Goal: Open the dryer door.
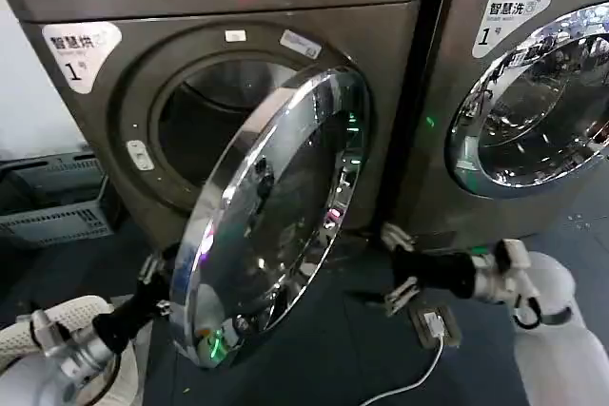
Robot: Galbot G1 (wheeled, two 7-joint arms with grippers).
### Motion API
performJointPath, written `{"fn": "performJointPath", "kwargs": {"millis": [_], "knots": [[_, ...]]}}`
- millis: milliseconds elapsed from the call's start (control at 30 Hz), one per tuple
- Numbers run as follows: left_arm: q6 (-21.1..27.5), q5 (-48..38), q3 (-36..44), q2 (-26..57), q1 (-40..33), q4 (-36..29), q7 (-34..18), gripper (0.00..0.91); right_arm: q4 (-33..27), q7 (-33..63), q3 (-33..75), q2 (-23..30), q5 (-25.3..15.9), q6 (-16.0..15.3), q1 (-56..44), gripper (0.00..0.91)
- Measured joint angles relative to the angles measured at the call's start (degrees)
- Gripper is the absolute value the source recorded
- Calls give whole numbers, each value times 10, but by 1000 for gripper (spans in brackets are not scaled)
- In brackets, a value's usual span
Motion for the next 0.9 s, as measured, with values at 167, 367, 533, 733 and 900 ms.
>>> {"fn": "performJointPath", "kwargs": {"millis": [167, 367, 533, 733, 900], "knots": [[-3, -7, 37, 23, -19, 3, -1, 907, 12, 141, 33, 0, 3, 43, -22, 907], [-9, -33, 93, 47, -55, 5, -2, 907, 20, 287, 71, -9, 3, 36, -35, 907], [-14, -52, 143, 73, -93, 12, -6, 907, 28, 329, 121, -15, 11, 28, -43, 907], [-21, -68, 221, 105, -159, 26, -8, 907, 38, 346, 183, -18, 21, 25, -53, 907], [-29, -82, 289, 121, -217, 37, -8, 907, 56, 384, 232, -9, 34, -19, -64, 907]]}}
